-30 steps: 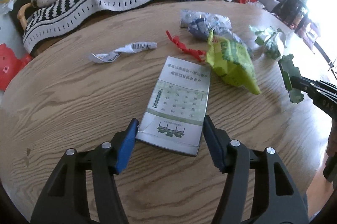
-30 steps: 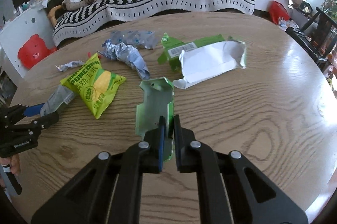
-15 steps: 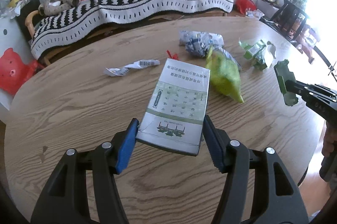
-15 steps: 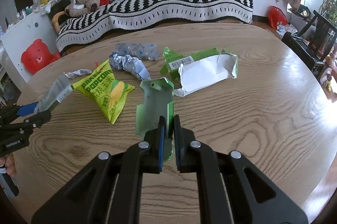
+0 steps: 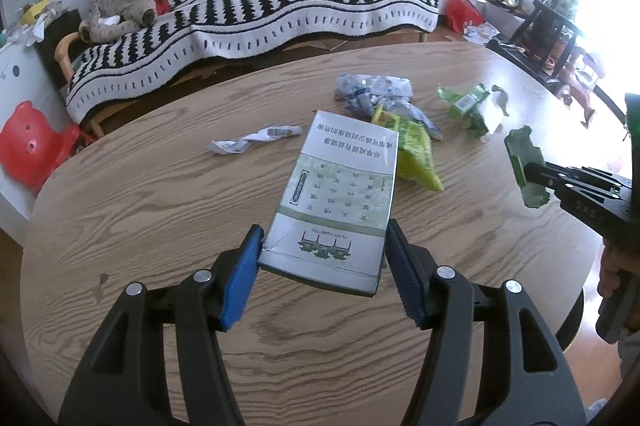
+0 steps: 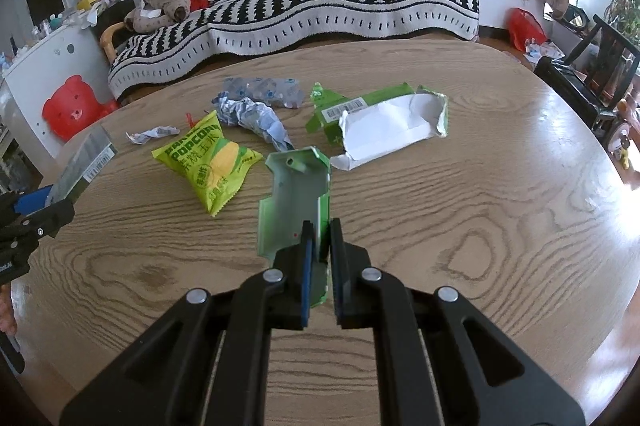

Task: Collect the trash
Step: 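Carry leaflet and green wrapper over the bin and open both tools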

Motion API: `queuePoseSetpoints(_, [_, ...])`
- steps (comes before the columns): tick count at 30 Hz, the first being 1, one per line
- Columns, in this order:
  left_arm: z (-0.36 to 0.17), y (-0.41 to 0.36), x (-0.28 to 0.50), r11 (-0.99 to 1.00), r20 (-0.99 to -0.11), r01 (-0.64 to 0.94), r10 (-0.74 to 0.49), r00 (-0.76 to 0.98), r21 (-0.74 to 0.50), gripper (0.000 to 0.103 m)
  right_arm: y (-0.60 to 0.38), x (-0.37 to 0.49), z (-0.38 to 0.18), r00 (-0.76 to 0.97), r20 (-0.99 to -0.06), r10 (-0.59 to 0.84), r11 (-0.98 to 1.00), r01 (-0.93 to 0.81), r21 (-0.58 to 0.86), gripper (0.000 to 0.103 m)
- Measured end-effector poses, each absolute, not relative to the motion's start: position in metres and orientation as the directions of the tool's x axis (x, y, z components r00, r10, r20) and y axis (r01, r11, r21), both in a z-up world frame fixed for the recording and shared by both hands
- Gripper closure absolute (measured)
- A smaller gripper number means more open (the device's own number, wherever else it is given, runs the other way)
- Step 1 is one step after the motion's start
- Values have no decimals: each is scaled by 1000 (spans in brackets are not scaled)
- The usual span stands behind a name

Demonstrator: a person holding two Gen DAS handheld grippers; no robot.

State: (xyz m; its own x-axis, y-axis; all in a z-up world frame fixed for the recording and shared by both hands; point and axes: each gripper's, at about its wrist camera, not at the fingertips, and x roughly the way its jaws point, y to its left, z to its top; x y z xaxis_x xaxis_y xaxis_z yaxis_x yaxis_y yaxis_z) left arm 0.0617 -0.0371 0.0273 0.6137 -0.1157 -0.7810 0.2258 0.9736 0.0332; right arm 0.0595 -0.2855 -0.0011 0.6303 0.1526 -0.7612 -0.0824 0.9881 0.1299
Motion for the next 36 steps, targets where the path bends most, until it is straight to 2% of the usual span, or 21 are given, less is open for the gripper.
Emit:
queuePoseSetpoints(8, [29, -71, 56, 959, -782, 282, -165, 601, 14, 43, -309, 46, 9, 653, -747, 121, 991, -38, 128, 94])
queuePoseSetpoints(14, [23, -154, 39, 902, -782, 432, -264, 565, 8, 43, -367, 19, 24, 691, -721, 47, 989, 69, 130, 94])
queuePoseSetpoints(23, [1, -288, -7, 757, -802, 652, -419, 426, -49, 43, -500, -76, 30, 691, -707, -152, 946, 308, 98, 94])
queuePoseSetpoints(29, [-49, -361, -54, 652, -856, 743, -462, 233, -150, 43, -549, -137, -20, 610, -775, -164, 906, 405, 127, 94])
queuePoseSetpoints(36, [-132, -400, -81, 605, -944, 784, -321, 79, -140, 44, -560, -167, -119, 464, -884, -57, 859, 474, 193, 94])
